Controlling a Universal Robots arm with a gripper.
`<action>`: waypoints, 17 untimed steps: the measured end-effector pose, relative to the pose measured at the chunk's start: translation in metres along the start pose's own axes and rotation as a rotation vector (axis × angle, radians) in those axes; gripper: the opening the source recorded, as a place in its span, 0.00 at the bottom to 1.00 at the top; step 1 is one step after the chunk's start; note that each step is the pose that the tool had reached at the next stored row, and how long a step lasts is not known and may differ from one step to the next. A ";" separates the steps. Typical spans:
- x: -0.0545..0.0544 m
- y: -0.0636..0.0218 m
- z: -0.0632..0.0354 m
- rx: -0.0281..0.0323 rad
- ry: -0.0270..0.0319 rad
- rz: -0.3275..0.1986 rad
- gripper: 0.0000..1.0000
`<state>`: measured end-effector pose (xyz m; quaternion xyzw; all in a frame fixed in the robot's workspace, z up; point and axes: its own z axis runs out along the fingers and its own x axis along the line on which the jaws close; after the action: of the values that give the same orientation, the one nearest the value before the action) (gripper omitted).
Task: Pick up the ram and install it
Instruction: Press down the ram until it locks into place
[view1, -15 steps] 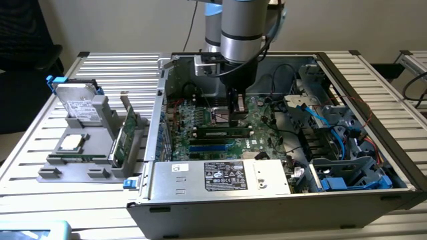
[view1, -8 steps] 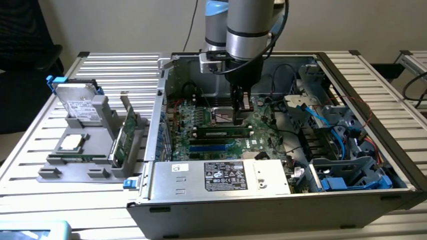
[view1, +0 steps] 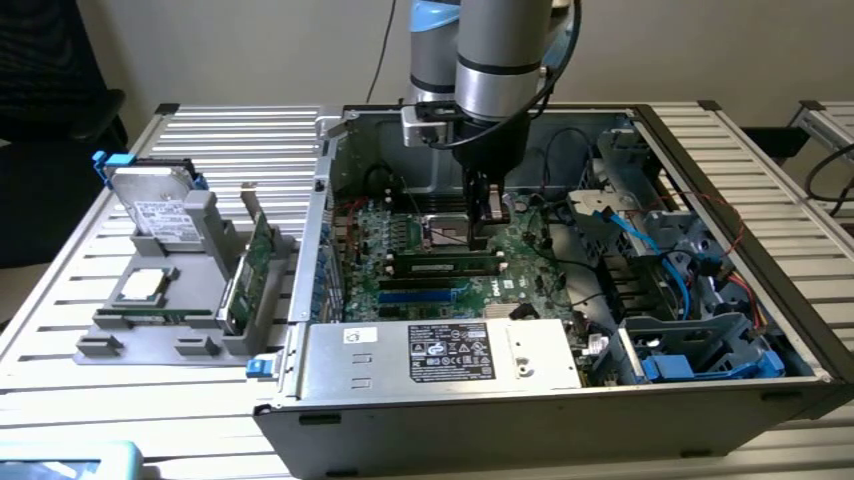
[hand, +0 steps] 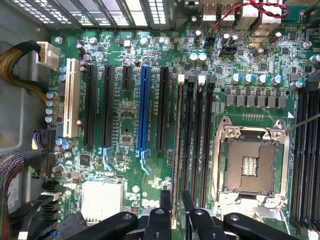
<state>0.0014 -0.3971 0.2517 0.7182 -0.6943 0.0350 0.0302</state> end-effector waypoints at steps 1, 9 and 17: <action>0.000 0.0000 0.0000 0.0000 0.0000 0.000 0.22; 0.000 0.0000 0.0000 -0.0003 0.0000 0.003 0.11; 0.000 -0.0120 0.0016 -0.0007 0.0000 0.005 0.11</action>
<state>0.0134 -0.3972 0.2503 0.7164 -0.6961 0.0348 0.0303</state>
